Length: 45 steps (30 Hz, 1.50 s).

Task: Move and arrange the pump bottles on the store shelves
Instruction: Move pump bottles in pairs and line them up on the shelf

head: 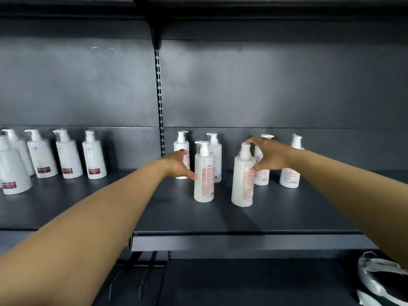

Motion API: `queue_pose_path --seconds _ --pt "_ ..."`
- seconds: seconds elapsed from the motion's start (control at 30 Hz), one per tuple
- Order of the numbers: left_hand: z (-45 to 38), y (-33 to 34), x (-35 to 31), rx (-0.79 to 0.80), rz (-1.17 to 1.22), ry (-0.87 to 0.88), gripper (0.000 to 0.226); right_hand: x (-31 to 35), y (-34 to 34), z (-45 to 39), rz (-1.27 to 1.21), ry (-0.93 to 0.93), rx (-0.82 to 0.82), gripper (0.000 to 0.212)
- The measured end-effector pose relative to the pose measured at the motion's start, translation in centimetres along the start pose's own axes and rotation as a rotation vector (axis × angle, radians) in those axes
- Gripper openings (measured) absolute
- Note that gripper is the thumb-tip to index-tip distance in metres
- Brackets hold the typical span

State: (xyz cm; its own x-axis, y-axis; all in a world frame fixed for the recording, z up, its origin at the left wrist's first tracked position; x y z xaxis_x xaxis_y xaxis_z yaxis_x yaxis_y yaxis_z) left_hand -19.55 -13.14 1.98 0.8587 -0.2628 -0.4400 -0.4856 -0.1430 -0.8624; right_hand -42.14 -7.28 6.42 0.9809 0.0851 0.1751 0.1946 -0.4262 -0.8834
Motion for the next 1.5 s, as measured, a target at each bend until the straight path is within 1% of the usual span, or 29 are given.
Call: queue_pose_path --seconds 0.1,0.23,0.33,0.43,0.5,0.57,0.63,0.73,0.83,0.93,1.07,1.2,1.33,1.5 --pt "-0.6 0.8 -0.6 -0.026 0.065 -0.037 0.100 -0.9 1.2 -0.5 -0.117 0.010 -0.006 0.084" --pt "-1.6 1.8 -1.4 -0.050 0.132 -0.061 0.091 -2.0 2.6 -1.2 -0.317 0.043 -0.008 0.084" --pt "-2.5 2.8 -1.5 -0.074 0.186 -0.090 0.085 -2.7 3.7 -1.5 -0.482 0.073 0.022 0.085" --pt "-3.0 3.3 -1.7 -0.107 0.243 -0.109 0.075 -3.1 4.5 -1.3 -0.630 0.108 0.057 0.081" --pt "-3.3 3.6 -1.7 -0.102 0.293 -0.127 0.072 -3.3 5.2 -1.1 -0.701 0.141 0.103 0.078" --pt "-3.7 3.9 -1.4 -0.084 0.353 -0.142 0.071 -3.4 6.1 -0.9 -0.741 0.157 0.155 0.070" --pt "-3.9 4.1 -1.2 -0.074 0.383 -0.148 0.072 -3.3 6.6 -0.9 -0.776 0.165 0.184 0.059" --pt "-4.2 4.1 -1.1 -0.078 0.419 -0.136 0.070 -3.1 6.5 -1.0 -0.790 0.173 0.179 0.048" --pt "-4.3 3.9 -0.6 -0.088 0.467 -0.131 0.066 -2.6 6.3 -1.5 -0.767 0.178 0.149 0.046" --pt "-4.3 3.1 0.6 -0.096 0.511 -0.145 0.065 -1.5 6.3 -2.1 -0.752 0.185 0.118 0.050" --pt "-4.4 0.2 3.7 -0.112 0.584 -0.175 0.064 2.2 6.3 -3.4 -0.764 0.166 0.097 0.051" --pt "-4.0 -3.6 8.6 -0.144 0.610 -0.189 0.062 8.4 7.0 -5.4 -0.761 0.120 0.088 0.055" --pt "-3.5 -7.9 15.8 -0.197 0.589 -0.217 0.055 16.0 9.0 -7.6 -0.786 0.097 0.093 0.056" --pt "-3.8 -13.2 26.3 -0.256 0.491 -0.257 0.053 26.6 13.4 -10.4 -0.824 0.074 0.103 0.054"
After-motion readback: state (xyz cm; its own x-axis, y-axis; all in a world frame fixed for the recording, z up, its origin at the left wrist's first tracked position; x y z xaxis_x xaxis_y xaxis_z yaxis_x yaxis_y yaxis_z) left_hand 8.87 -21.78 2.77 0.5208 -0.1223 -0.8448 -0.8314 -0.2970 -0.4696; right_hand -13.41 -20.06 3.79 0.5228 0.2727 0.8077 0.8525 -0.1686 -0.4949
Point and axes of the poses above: each hand's wrist, its own z-axis away from the middle knuckle, its own y-axis out of the palm, x = y × z, the point moved 9 cm from there along -z, towards the middle knuckle, and after that the axes turned 15 degrees about -x, right-handed, at the moved point
